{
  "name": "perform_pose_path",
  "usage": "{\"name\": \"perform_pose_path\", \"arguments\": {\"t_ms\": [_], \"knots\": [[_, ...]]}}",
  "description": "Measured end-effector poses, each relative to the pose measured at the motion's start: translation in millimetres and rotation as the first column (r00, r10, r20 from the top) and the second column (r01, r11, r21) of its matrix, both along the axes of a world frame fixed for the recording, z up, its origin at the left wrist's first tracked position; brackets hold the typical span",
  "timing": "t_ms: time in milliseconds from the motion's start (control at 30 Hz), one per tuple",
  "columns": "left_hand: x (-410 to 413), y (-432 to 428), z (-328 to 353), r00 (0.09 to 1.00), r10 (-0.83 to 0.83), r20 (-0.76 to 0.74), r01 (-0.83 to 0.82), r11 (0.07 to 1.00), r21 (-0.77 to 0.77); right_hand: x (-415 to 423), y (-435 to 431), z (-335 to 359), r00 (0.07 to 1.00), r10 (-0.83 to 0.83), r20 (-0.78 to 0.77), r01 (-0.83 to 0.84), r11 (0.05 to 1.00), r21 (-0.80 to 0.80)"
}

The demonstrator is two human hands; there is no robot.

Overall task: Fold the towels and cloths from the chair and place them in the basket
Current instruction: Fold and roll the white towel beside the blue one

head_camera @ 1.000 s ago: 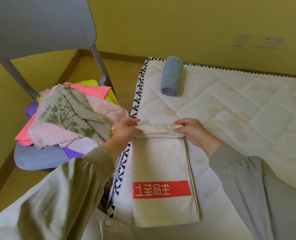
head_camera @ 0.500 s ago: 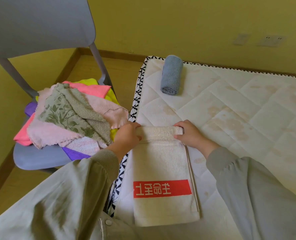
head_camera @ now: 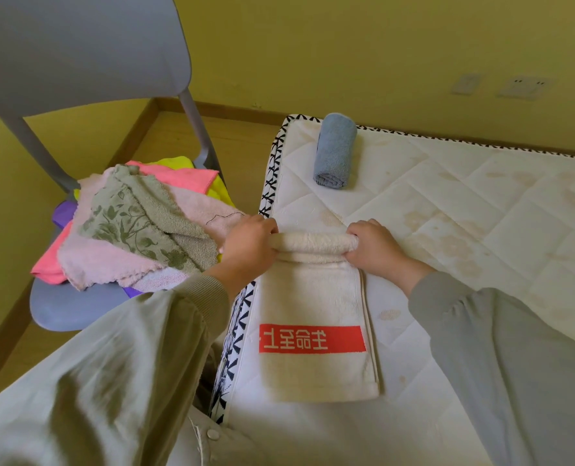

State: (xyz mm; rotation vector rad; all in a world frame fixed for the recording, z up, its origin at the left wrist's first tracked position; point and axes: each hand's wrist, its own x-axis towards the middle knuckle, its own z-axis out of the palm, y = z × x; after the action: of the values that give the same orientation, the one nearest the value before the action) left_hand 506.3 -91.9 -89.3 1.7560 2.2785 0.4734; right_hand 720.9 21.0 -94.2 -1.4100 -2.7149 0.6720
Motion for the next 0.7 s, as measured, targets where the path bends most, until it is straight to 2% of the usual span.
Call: {"name": "perform_pose_path", "arguments": {"t_ms": [133, 233, 300, 400, 467, 567, 700], "knots": [[2.6, -14.4, -9.1, 0.979, -0.127, -0.161, 0.142, 0.986, 0.088, 6.8, -10.9, -8.4, 0.995, 0.091, 0.031, -0.095, 0.97, 0.225], [0.4, -28.1, -13.0, 0.942, -0.237, -0.237, 0.256, 0.965, 0.052, 14.0, -24.6, -16.0, 0.986, 0.158, 0.055, -0.167, 0.901, 0.401], [-0.3, -32.6, -12.4, 0.919, -0.281, -0.275, 0.301, 0.953, 0.033, 18.9, -31.6, -21.5, 0.968, 0.234, 0.094, -0.247, 0.809, 0.533], [1.0, -38.0, -12.7, 0.878, -0.35, -0.327, 0.375, 0.927, 0.014, 29.0, -37.1, -27.2, 0.906, 0.389, 0.167, -0.392, 0.623, 0.677], [0.2, -41.3, -15.6, 0.846, -0.399, -0.354, 0.429, 0.903, 0.007, 35.5, -42.3, -27.9, 0.889, 0.415, 0.191, -0.425, 0.595, 0.682], [-4.6, -48.5, -20.5, 0.817, -0.463, -0.345, 0.486, 0.874, -0.022, 44.7, -50.8, -34.1, 0.856, 0.443, 0.265, -0.506, 0.614, 0.606], [-8.0, -64.4, -25.8, 0.837, -0.472, -0.276, 0.499, 0.866, 0.03, 55.4, -55.7, -40.0, 0.877, 0.431, 0.212, -0.478, 0.738, 0.476]]}}
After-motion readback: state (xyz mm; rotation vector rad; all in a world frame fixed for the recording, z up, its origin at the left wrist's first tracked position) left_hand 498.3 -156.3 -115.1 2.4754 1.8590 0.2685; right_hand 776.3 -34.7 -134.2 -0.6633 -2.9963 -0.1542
